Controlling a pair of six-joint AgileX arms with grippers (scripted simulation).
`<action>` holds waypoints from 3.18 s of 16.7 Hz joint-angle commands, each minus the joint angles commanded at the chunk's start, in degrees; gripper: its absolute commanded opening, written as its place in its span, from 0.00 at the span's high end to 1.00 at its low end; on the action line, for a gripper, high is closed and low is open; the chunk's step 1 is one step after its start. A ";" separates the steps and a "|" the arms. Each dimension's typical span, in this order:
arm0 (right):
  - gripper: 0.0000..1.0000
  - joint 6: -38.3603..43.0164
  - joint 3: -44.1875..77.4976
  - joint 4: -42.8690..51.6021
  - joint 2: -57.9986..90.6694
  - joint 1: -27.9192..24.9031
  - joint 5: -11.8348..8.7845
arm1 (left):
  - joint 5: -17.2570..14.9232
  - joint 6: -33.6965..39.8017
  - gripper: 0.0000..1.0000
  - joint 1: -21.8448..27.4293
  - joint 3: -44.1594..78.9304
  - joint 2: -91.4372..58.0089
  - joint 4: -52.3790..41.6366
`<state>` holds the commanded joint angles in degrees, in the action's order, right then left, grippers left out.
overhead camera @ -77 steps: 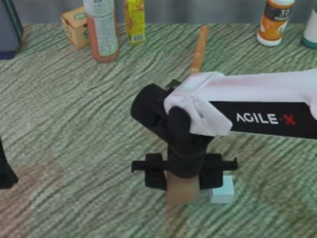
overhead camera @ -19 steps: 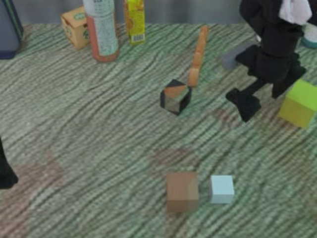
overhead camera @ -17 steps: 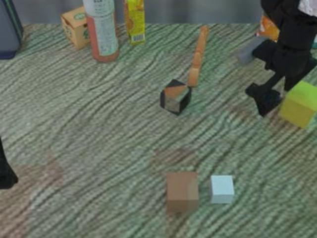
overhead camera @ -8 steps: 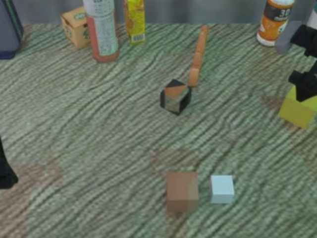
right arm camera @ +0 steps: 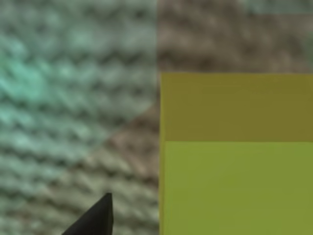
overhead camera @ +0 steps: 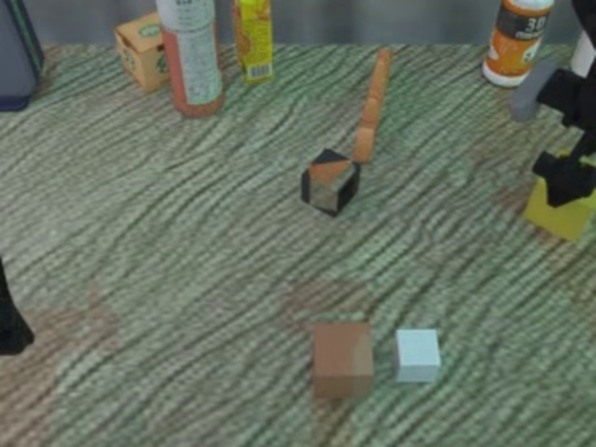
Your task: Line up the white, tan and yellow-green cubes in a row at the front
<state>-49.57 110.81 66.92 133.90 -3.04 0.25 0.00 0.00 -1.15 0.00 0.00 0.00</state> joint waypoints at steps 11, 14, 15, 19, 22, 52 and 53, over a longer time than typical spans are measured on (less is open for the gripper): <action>0.15 -0.06 -7.59 -10.75 3.14 0.05 0.04 | 0.00 0.00 0.00 0.00 0.00 0.00 0.00; 0.38 -0.06 -7.59 -10.75 3.14 0.05 0.04 | 0.00 0.00 0.00 0.00 0.00 0.00 0.00; 0.45 -0.06 -7.59 -10.75 3.14 0.05 0.04 | 0.00 0.00 0.00 0.00 0.00 0.00 0.00; 0.75 -0.06 -7.59 -10.75 3.14 0.05 0.04 | 0.00 0.00 0.00 0.00 0.00 0.00 0.00; 0.98 -0.06 -7.59 -10.75 3.14 0.05 0.04 | 0.00 0.00 0.00 0.00 0.00 0.00 0.00; 1.00 5.22 8.48 6.61 2.26 -17.21 -0.18 | 0.00 0.00 0.00 0.00 0.00 0.00 0.00; 1.00 6.51 9.82 7.46 2.90 -21.54 -0.18 | 0.00 0.00 0.00 0.00 0.00 0.00 0.00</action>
<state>-43.06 120.63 74.38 136.80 -24.58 0.07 0.00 0.00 -1.15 0.00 0.00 0.00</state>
